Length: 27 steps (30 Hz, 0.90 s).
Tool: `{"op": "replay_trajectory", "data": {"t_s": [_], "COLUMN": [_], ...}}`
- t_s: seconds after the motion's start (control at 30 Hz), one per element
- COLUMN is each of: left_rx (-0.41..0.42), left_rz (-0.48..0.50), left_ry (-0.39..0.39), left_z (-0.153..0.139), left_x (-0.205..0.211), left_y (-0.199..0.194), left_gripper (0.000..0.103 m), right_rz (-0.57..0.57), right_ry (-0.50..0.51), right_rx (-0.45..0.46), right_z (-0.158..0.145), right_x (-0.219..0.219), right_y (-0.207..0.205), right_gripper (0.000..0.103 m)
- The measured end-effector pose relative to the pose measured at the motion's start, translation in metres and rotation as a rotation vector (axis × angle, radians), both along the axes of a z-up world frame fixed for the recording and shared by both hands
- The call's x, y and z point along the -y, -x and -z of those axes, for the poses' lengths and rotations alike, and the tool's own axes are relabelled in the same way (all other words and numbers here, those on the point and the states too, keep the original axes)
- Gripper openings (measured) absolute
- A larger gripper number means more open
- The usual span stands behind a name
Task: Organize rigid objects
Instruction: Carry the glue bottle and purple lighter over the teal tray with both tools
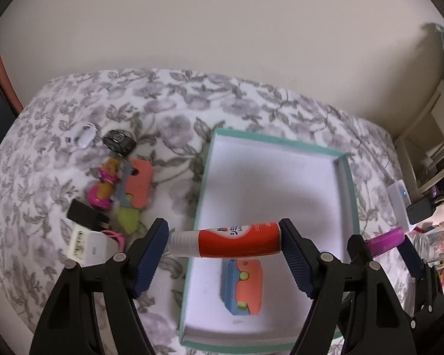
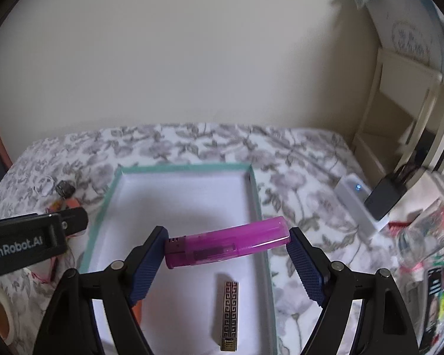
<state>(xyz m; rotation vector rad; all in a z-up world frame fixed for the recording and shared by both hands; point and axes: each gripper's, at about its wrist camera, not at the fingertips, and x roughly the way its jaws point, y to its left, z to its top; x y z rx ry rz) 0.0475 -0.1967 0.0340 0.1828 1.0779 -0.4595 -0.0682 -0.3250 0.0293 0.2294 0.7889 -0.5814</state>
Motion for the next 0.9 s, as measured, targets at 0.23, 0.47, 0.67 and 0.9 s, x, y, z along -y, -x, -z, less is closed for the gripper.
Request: {"op": "replay_trajectory", "data": {"t_s": [0.23, 0.47, 0.67, 0.9], "left_rx": [-0.018, -0.063, -0.102, -0.111], "left_rz": [0.027, 0.043, 0.039, 0.052], "left_ry": [0.023, 0.031, -0.010, -0.035], "left_z": [0.019, 0.039, 0.063, 0.076], "left_x": [0.012, 0.017, 0.017, 0.021], "left_y": [-0.002, -0.006, -0.009, -0.006], "left_gripper": [0.077, 0.077, 0.077, 0.077], "right_rz": [0.003, 0.006, -0.014, -0.031], "right_ry": [-0.034, -0.040, -0.047, -0.064], "right_rx": [-0.055, -0.086, -0.109, -0.133], "right_z": [0.028, 0.040, 0.048, 0.058], "right_x": [0.007, 0.010, 0.006, 0.004], "right_y": [-0.005, -0.011, -0.016, -0.018], "right_gripper": [0.084, 0.084, 0.084, 0.084]}}
